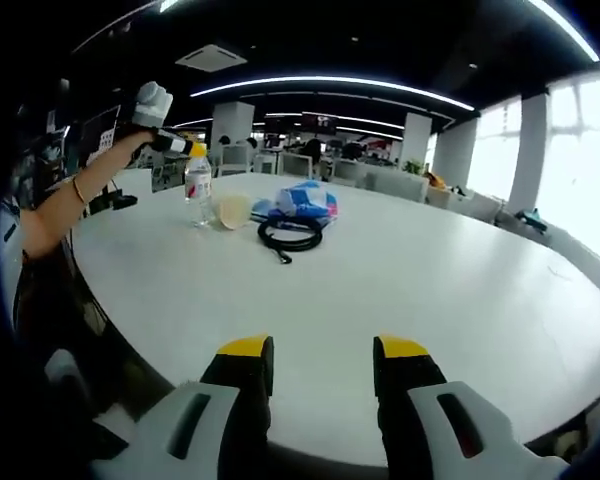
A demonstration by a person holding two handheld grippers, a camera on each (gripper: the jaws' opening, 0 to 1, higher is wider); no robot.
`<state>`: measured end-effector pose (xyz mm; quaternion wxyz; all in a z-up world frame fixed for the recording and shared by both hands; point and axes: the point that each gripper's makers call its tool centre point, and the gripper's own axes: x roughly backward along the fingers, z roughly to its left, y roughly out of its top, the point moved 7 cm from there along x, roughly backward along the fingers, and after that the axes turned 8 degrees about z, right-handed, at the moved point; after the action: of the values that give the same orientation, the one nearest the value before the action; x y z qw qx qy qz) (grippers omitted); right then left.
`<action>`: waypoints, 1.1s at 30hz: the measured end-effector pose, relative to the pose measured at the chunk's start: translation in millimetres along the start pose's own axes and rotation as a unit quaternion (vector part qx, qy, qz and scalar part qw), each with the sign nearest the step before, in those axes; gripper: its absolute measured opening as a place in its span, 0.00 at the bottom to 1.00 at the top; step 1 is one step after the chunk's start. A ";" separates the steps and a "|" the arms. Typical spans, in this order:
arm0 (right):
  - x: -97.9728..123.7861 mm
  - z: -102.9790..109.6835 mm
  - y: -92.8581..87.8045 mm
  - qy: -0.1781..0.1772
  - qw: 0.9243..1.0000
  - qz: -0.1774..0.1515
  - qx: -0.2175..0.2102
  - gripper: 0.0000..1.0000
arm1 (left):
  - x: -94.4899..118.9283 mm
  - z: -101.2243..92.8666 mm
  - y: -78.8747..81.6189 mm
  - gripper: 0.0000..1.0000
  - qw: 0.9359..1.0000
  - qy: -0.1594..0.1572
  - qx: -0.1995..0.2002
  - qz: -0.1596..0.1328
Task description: Arrange the tabletop items into an orderly group along one side of the table until the central work area is clear of visible clutter.
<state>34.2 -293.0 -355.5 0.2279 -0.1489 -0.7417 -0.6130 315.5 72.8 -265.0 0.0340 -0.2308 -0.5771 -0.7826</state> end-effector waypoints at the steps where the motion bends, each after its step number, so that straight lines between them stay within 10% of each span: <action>1: -0.1 -0.2 0.3 -0.001 1.000 -0.001 -0.001 0.38 | 0.0 0.0 -0.2 0.23 1.000 0.001 0.003 0.000; 11: -2.2 -0.6 -0.5 0.005 1.000 0.001 0.003 0.38 | 3.6 -8.1 -5.4 0.32 0.987 0.065 0.102 -0.106; 19: -2.9 -2.2 -2.2 0.009 1.000 0.003 0.003 0.38 | 2.5 -11.7 -10.6 0.40 0.974 0.108 0.146 -0.136; 33: -1.3 -6.8 -7.0 0.006 1.000 0.004 -0.005 0.38 | -8.8 -8.7 -14.9 0.40 0.970 0.122 0.166 -0.131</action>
<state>32.8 -301.0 -361.1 0.2344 -0.1490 -0.7368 -0.6164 315.7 67.8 -283.7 0.0395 -0.0476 -0.7159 -0.6955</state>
